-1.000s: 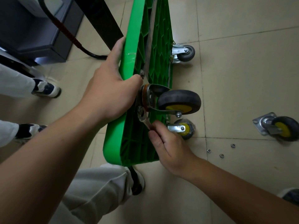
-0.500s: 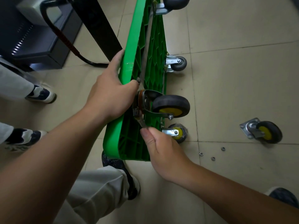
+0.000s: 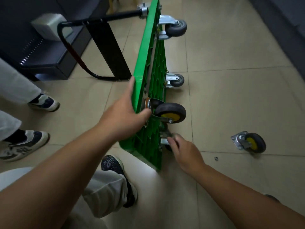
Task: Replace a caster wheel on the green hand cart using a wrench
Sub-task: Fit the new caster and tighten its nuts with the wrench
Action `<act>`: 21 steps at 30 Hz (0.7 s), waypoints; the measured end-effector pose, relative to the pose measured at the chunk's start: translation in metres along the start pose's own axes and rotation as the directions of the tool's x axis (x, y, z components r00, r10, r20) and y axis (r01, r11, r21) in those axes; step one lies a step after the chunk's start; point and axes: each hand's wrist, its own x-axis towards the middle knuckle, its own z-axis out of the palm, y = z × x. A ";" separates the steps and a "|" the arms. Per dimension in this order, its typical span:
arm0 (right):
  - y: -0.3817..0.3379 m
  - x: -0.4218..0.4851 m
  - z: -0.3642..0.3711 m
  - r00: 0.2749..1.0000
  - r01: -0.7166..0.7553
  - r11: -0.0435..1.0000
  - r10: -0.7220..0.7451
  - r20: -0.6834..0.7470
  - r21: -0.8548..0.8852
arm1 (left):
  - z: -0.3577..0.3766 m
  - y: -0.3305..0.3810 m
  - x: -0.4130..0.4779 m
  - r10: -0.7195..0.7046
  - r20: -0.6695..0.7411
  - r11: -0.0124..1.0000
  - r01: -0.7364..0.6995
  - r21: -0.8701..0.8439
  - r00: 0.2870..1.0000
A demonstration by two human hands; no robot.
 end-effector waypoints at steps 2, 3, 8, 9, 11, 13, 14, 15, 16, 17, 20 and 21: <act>0.022 -0.007 0.004 0.998 -0.059 0.995 0.058 -0.011 -0.077 | 0.006 -0.002 -0.023 0.027 -0.010 0.993 -0.025 0.119 1.000; 0.029 -0.010 0.007 0.997 -0.076 0.994 0.074 -0.021 -0.083 | 0.010 -0.005 -0.029 0.052 -0.040 0.984 -0.044 0.174 0.998; 0.045 -0.018 0.023 0.995 -0.090 0.992 0.086 -0.047 -0.090 | 0.012 -0.018 -0.030 0.108 -0.159 0.978 -0.076 0.194 0.981; 0.049 -0.018 0.028 0.995 -0.101 0.989 0.099 -0.024 -0.107 | 0.010 -0.022 -0.029 0.106 -0.172 0.982 -0.075 0.174 0.980; 0.060 -0.016 0.041 0.985 -0.165 0.980 0.169 0.022 -0.107 | 0.005 -0.029 -0.026 0.100 -0.187 0.987 -0.073 0.142 0.977; 0.073 -0.014 0.055 0.968 -0.247 0.967 0.249 0.039 -0.058 | 0.000 -0.034 -0.020 0.100 -0.195 0.987 -0.074 0.140 0.976; 0.079 -0.014 0.062 0.953 -0.300 0.954 0.300 0.048 -0.012 | -0.003 -0.037 -0.015 0.102 -0.200 0.986 -0.073 0.148 0.975; 0.085 -0.014 0.068 0.933 -0.357 0.933 0.354 0.064 0.037 | -0.008 -0.041 -0.009 0.102 -0.206 0.986 -0.072 0.150 0.973; 0.090 -0.014 0.074 0.912 -0.408 0.910 0.401 0.086 0.077 | -0.013 -0.044 -0.003 0.100 -0.213 0.987 -0.070 0.143 0.972; 0.096 -0.013 0.081 0.892 -0.449 0.888 0.438 0.111 0.101 | -0.018 -0.049 0.005 0.093 -0.214 0.989 -0.066 0.131 0.972; 0.113 -0.017 0.097 0.835 -0.548 0.825 0.529 0.151 0.138 | -0.032 -0.057 0.018 0.104 -0.197 0.991 -0.085 0.103 0.975; 0.120 -0.016 0.104 0.819 -0.571 0.807 0.550 0.161 0.150 | -0.036 -0.059 0.021 0.105 -0.196 0.990 -0.085 0.109 0.975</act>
